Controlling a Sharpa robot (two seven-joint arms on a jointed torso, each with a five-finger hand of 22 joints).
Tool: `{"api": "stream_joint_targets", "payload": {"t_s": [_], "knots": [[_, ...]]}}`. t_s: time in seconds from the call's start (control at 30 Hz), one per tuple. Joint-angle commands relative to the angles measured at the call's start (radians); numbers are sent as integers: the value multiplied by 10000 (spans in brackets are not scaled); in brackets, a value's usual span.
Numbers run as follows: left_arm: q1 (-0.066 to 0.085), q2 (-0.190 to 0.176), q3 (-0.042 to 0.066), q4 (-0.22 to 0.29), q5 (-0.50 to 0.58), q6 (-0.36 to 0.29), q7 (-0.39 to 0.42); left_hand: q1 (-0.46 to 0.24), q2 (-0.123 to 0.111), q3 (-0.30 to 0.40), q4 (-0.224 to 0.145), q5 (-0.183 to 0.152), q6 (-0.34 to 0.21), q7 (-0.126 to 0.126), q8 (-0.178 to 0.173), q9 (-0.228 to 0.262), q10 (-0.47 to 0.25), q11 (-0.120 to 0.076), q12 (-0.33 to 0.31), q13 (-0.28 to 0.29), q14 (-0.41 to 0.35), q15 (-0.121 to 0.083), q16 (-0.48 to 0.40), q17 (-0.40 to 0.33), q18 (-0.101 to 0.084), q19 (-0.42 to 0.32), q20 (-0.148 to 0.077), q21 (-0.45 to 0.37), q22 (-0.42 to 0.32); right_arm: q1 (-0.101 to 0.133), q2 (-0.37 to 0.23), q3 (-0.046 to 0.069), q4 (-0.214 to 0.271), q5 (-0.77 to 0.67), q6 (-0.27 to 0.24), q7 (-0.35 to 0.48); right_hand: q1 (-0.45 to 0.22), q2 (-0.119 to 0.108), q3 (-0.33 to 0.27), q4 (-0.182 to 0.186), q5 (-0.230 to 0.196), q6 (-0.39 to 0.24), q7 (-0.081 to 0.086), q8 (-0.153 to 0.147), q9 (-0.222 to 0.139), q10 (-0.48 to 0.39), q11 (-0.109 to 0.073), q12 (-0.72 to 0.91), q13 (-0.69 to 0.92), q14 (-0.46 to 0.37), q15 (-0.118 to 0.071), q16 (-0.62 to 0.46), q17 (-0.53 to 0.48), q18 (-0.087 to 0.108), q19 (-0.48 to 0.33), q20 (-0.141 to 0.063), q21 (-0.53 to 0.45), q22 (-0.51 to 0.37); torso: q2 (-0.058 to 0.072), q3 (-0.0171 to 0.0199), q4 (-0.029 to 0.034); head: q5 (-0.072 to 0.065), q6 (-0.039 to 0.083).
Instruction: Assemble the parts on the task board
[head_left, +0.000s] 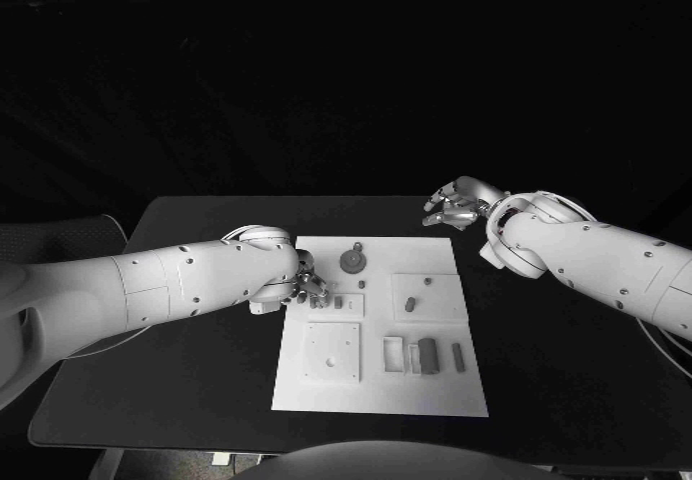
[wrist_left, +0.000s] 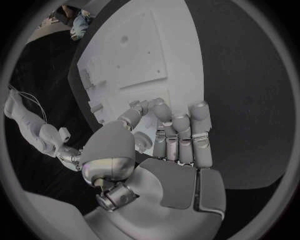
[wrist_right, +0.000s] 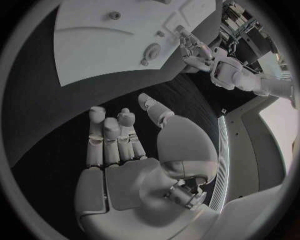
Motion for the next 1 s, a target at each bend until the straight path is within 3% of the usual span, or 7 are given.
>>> {"api": "stream_joint_targets", "payload": {"t_s": [0.03, 0.8, 1.0], "knots": [[-8, 6, -1, -7, -140, -177, 87, -35, 39, 24, 66, -35, 80, 16, -44, 4, -15, -18, 44, -3, -24, -83, 64, 4, 361, -5, -44, -33, 179, 1, -1, 4, 13, -74, 133, 36, -92, 8, -4, 81, 1, 8, 81, -36, -10, -77, 26, 33, -16, 9, -66, 49, -9, 159, 32, -62, -13, -13, 3, 1, -4, 2, 1], [-9, 8, 0, -33, -105, -73, 159, -29, -46, -10, 85, -12, 113, 0, -38, 20, -6, -35, 79, 7, -13, -103, 95, 16, 364, 13, -52, -17, 186, 0, -8, 4, 7, -74, 147, 43, -93, 13, -3, 85, 2, 8, 82, -35, -10, -78, 26, 37, -19, 9, -65, 52, -12, 160, 32, -64, -12, -14, 0, 1, 1, -23, -37], [-8, 1, 0, -19, -85, -6, 170, -67, -198, -32, 156, -28, 110, -1, -52, 25, -21, -36, 88, 4, -26, -106, 99, 18, 363, 7, -53, -22, 184, 0, -10, 4, 13, -74, 146, 43, -94, 14, -4, 87, 1, 9, 82, -35, -10, -78, 26, 38, -21, 8, -65, 52, -13, 160, 31, -64, -12, -14, -1, 1, 1, -24, -38]]}}
